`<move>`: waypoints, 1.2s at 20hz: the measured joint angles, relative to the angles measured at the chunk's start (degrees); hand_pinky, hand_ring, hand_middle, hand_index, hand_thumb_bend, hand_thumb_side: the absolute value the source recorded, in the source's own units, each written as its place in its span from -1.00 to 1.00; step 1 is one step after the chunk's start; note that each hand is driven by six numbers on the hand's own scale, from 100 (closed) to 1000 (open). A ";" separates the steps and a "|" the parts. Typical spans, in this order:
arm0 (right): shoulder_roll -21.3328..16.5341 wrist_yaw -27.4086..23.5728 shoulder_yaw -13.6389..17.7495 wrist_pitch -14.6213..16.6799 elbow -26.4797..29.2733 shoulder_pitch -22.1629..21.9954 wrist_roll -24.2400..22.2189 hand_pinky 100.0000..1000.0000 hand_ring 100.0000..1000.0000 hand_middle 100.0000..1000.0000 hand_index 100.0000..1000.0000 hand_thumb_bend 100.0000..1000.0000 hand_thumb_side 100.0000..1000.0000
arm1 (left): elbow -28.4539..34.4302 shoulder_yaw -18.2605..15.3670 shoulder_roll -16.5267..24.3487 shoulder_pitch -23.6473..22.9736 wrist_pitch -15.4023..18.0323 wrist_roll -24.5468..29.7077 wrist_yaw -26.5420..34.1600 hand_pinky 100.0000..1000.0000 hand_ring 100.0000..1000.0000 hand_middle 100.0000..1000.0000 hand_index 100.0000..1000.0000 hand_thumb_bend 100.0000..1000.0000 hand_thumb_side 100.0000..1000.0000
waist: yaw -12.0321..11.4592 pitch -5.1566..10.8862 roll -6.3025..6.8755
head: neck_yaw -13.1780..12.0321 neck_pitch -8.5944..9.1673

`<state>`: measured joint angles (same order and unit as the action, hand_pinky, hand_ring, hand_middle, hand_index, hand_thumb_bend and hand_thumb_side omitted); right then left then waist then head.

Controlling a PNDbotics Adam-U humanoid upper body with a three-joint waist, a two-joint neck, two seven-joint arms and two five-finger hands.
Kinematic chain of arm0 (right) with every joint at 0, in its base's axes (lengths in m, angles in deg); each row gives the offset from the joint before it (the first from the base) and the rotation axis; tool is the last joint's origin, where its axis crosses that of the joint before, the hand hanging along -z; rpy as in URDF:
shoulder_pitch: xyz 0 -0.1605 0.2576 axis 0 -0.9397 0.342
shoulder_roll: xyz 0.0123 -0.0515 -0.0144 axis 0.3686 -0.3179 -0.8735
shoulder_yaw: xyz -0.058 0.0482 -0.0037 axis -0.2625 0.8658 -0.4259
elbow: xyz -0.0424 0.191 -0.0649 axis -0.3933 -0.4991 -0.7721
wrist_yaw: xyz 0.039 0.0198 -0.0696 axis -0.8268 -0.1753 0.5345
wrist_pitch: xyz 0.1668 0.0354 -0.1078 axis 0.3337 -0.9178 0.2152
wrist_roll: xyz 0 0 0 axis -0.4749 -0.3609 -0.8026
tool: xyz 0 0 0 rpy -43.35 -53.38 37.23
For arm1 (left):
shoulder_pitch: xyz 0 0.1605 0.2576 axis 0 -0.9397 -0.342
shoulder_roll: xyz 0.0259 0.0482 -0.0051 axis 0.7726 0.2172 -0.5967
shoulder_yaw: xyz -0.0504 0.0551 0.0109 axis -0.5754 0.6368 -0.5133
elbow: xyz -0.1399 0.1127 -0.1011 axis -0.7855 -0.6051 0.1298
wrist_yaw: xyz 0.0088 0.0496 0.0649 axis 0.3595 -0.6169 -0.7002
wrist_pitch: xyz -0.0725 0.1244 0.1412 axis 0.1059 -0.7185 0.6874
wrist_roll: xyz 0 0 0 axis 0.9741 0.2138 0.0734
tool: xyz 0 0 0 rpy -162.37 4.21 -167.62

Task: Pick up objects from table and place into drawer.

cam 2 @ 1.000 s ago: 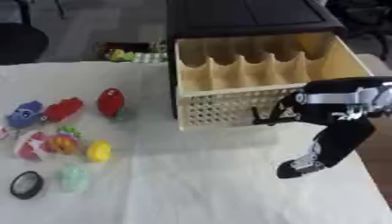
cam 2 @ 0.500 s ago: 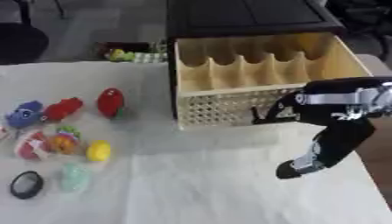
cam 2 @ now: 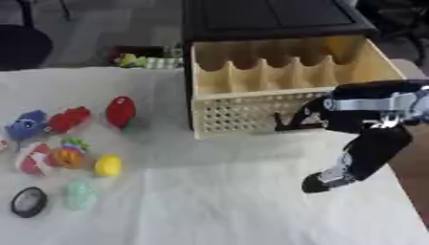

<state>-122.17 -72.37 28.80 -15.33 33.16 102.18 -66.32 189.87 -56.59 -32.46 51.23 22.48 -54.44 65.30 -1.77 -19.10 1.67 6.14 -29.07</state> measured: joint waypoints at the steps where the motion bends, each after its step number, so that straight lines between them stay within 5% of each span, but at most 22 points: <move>1: -0.02 -0.09 0.21 0.32 0.01 0.00 0.18 -1.00 -1.00 -1.00 0.73 0.16 -0.10 | 0.00 0.00 0.00 -0.02 0.00 0.00 0.00 -0.31 -0.19 -0.09 0.40 -1.00 0.84 | 0.01 0.00 0.00 | -0.01 0.00; 24: -1.43 -3.20 7.78 7.52 0.16 -3.14 8.19 -1.00 -1.00 -1.00 0.62 0.14 0.07 | 0.00 -0.01 0.00 -0.04 0.02 -0.02 -0.02 -0.31 -0.19 -0.09 0.40 -1.00 0.83 | 0.89 0.00 0.30 | -3.19 -0.13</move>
<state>-123.60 -75.57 36.58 -7.81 33.32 99.03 -58.13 189.87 -56.60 -32.47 51.18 22.51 -54.46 65.28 -0.87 -19.10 1.98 2.95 -29.20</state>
